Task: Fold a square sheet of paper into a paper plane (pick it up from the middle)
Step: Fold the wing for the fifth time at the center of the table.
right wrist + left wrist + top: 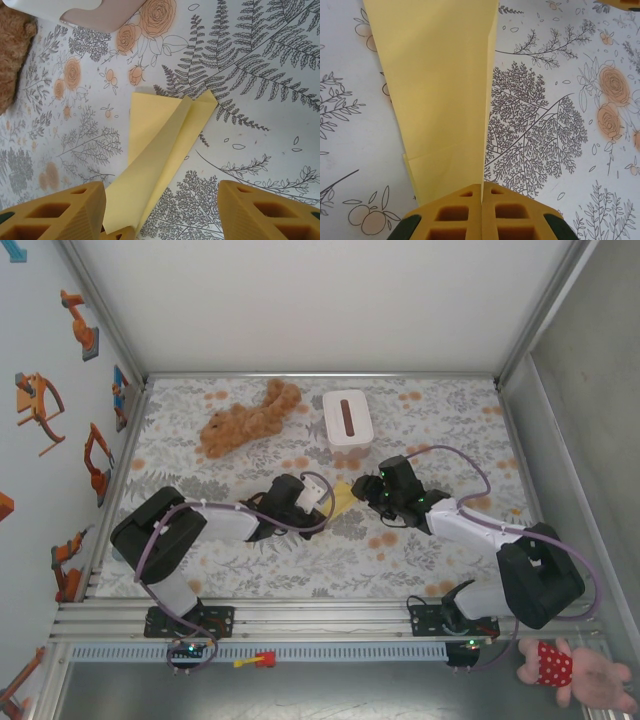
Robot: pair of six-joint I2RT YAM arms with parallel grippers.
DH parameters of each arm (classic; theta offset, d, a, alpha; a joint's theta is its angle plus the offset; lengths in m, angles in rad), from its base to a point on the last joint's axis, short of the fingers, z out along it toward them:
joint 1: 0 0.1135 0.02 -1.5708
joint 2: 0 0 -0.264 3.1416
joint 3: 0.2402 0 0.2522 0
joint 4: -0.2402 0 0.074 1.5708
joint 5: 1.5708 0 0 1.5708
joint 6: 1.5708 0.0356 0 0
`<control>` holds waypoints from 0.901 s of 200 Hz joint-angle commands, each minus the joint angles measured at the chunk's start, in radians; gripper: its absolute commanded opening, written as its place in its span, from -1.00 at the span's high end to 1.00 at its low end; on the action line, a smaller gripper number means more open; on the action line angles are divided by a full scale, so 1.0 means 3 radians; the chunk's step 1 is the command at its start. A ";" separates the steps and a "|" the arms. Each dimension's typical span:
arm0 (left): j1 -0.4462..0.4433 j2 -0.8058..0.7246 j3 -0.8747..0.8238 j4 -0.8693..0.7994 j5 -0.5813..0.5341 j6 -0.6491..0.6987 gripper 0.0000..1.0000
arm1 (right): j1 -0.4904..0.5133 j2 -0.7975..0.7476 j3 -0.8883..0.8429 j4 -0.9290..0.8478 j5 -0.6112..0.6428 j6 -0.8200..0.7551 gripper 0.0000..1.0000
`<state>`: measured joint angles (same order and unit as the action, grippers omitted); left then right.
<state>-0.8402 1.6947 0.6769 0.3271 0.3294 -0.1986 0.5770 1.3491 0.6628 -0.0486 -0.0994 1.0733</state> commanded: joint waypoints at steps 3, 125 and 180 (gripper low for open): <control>0.0047 0.0090 0.0119 -0.0118 0.0254 -0.0140 0.90 | -0.0028 0.0000 -0.0045 -0.0053 0.0065 -0.0150 -0.20; 0.0247 0.0396 0.0392 -0.0386 0.0784 -0.0615 0.92 | -0.0019 0.0193 -0.0059 -0.0084 -0.0044 -0.0513 -0.22; 0.0293 0.0314 0.0312 -0.0209 0.0891 -0.0990 0.92 | 0.0044 0.0352 -0.0006 0.0014 -0.0168 -0.0642 -0.17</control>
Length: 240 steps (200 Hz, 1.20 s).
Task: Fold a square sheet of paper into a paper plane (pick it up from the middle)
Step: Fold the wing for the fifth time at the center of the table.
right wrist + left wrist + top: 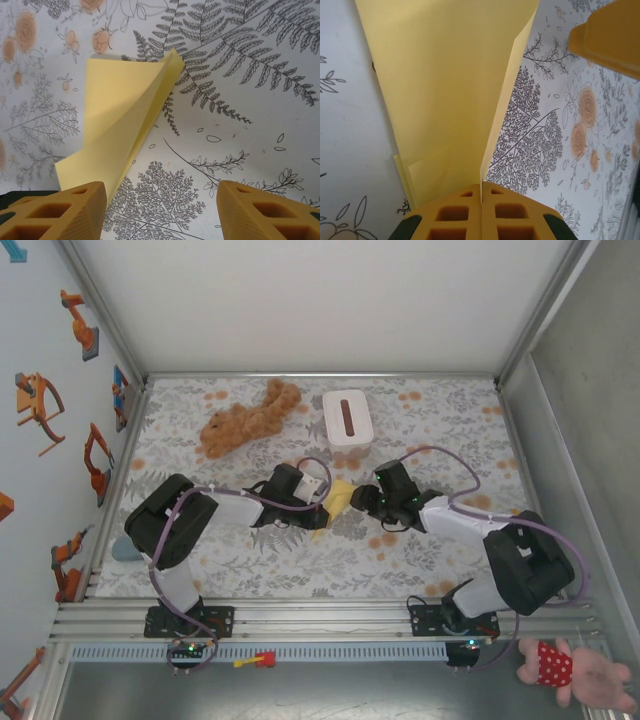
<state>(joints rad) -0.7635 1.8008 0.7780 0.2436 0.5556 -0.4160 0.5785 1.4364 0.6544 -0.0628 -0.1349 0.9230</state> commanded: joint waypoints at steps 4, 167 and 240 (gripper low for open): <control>0.0048 -0.0045 -0.0034 0.0092 0.0145 -0.0307 0.92 | 0.0049 0.0076 0.0030 0.0061 -0.0056 -0.0155 -0.17; 0.0172 0.0129 -0.0172 0.0555 0.0348 -0.1380 0.95 | 0.0171 0.0613 0.0465 0.0076 -0.0251 -0.0377 -0.27; 0.0168 0.0183 -0.0183 0.0583 0.0375 -0.1410 0.94 | 0.0219 0.0852 0.0698 -0.0240 -0.0083 -0.0413 -0.28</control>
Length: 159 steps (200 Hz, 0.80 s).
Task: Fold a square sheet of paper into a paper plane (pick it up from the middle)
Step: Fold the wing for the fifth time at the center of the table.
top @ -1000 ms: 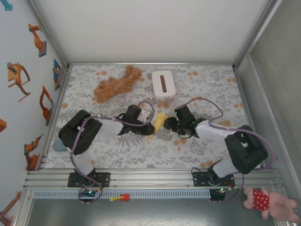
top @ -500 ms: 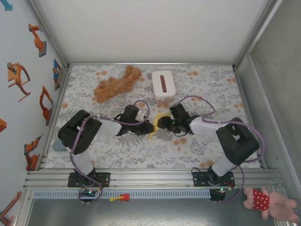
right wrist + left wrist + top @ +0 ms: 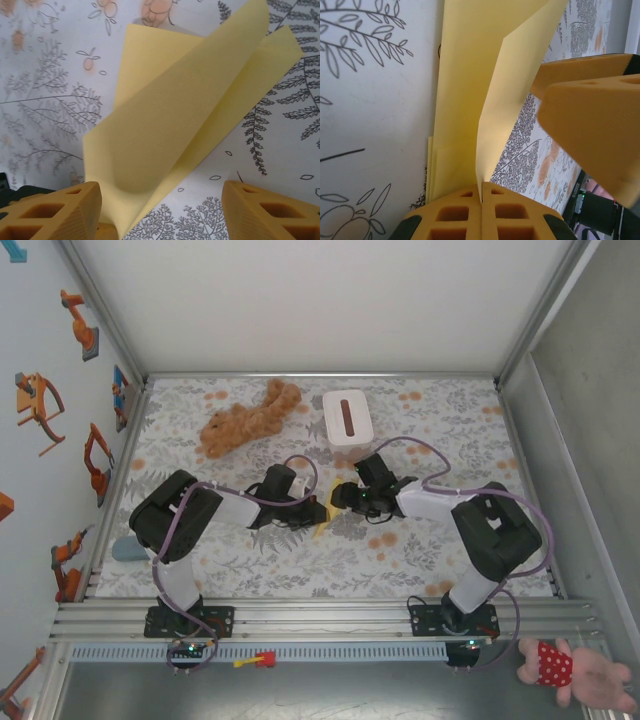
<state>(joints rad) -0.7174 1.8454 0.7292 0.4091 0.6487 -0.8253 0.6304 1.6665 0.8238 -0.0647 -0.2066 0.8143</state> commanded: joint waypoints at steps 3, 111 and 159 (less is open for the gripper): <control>0.0017 0.0033 -0.0021 0.0032 0.0062 -0.0046 0.94 | 0.0050 0.0093 0.0141 -0.0251 0.0172 -0.0052 -0.27; 0.0019 -0.0148 -0.0047 -0.0172 0.0014 0.0011 0.66 | 0.0156 0.0477 0.0437 -0.0883 0.0683 0.0019 -0.04; 0.0020 -0.0402 -0.0110 -0.0394 -0.0153 0.0074 0.50 | 0.0164 0.0545 0.0460 -0.0897 0.0683 0.0073 -0.03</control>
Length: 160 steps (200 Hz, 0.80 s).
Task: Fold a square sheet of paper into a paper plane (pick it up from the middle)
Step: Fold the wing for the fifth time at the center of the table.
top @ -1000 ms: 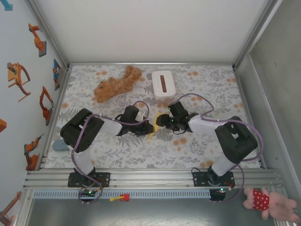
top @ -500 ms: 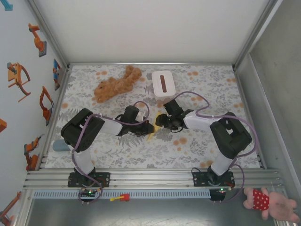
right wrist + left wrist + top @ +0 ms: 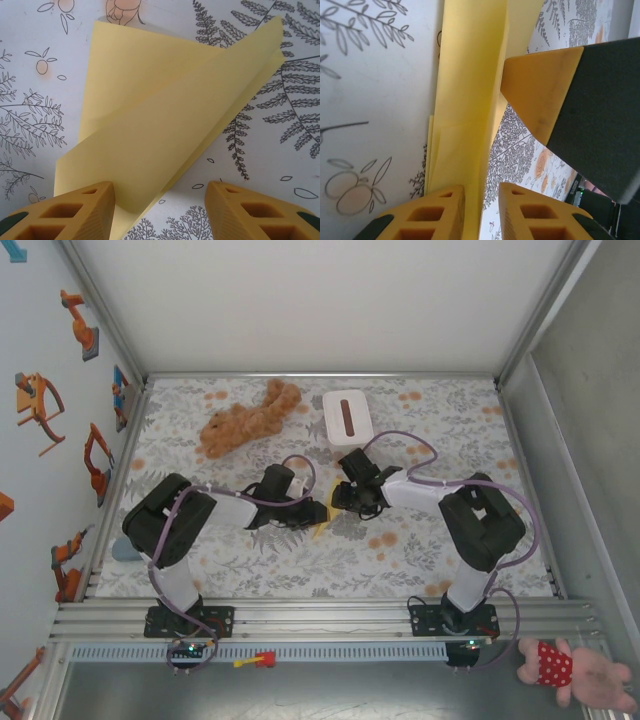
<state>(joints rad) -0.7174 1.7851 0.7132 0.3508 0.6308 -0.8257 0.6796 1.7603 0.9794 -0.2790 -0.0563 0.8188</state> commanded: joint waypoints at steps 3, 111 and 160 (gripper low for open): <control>0.0017 -0.0215 -0.0059 -0.0229 -0.0111 0.0084 0.50 | 0.0000 0.0232 -0.0055 -0.0180 0.0180 0.0057 -0.03; -0.0182 -0.0454 -0.0081 -0.0667 -0.0592 0.0141 0.19 | 0.0000 0.0329 -0.0008 -0.0224 0.0121 0.0123 -0.03; -0.0232 -0.0375 0.0010 -0.0876 -0.0699 0.0201 0.29 | 0.0000 0.0360 -0.0014 -0.0221 0.0116 0.0143 -0.02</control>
<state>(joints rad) -0.7830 1.6600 0.6872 0.1478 0.4484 -0.7944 0.6796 1.7794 1.0065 -0.3099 -0.0540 0.8410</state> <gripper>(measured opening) 0.371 0.513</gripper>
